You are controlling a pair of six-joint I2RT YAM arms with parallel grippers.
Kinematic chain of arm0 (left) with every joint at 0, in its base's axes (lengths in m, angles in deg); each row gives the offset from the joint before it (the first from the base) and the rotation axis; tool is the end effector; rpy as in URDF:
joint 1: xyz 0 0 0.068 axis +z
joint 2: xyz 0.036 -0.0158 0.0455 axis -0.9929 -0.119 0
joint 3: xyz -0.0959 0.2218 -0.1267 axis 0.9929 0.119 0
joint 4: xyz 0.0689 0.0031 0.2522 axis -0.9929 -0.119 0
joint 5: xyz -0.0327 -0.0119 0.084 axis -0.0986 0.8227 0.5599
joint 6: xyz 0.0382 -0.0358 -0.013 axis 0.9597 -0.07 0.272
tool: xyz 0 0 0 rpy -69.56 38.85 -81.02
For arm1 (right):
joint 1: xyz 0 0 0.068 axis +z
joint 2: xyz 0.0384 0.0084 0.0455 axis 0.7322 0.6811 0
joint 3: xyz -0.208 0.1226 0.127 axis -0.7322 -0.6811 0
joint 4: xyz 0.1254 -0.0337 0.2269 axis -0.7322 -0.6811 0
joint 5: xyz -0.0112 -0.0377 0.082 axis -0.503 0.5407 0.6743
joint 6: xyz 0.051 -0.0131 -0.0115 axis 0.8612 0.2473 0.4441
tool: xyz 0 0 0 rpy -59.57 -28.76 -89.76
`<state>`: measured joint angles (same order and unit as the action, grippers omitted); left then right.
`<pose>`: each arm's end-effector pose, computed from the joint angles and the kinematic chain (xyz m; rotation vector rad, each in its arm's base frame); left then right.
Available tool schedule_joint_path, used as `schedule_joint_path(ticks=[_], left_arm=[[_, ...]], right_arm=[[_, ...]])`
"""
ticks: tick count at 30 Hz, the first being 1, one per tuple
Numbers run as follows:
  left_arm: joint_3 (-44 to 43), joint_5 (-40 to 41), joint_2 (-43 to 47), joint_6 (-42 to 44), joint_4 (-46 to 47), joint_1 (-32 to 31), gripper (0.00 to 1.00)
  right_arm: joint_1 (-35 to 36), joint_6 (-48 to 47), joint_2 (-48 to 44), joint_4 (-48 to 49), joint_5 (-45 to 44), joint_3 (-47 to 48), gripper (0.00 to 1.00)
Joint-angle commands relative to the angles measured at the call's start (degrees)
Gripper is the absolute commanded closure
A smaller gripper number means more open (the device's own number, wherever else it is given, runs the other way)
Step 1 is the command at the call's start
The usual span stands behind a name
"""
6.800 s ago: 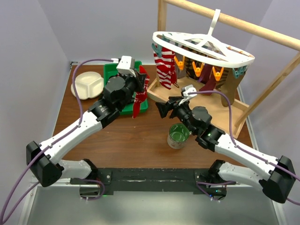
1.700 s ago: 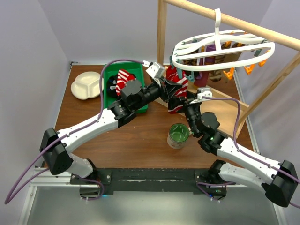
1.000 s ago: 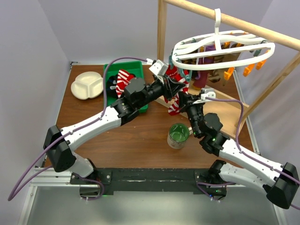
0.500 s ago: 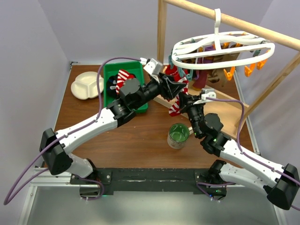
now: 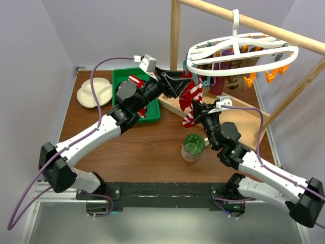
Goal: Remove the socks clipped to the hanger
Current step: Remove the sock from the hanger.
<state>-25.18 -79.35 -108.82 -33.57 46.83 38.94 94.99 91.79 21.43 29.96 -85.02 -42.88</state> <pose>0.2322 -0.2334 0.4323 0.3189 1.2929 -1.1828 0.1511 0.1392 0.3394 0.0288 1.3912 0.4791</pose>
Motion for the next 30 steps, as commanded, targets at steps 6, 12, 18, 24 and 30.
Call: schedule_joint_path(ticks=[6, 12, 18, 24, 30], left_arm=[[-3.4, -6.7, -3.4, -3.7, 5.9, 2.3, 0.36], [-4.5, -9.1, -5.3, -5.5, 8.1, 3.0, 0.35], [-4.9, -10.3, -6.6, -6.6, 9.9, 3.7, 0.34], [-7.1, -11.1, -8.9, -7.9, 11.0, 4.1, 0.34], [-8.9, -11.5, -10.4, -8.9, 12.2, 4.1, 0.34]], right_arm=[[0.0, 0.8, -0.2, -0.4, 0.3, 3.1, 1.00], [-0.1, 0.9, 0.3, -0.6, 0.5, 3.5, 1.00], [-0.1, 1.0, 0.7, -0.7, 0.6, 3.8, 1.00], [-0.1, 1.0, 0.8, -0.8, 0.7, 4.1, 1.00], [-0.1, 0.8, 0.8, -1.1, 0.7, 4.1, 1.00]])
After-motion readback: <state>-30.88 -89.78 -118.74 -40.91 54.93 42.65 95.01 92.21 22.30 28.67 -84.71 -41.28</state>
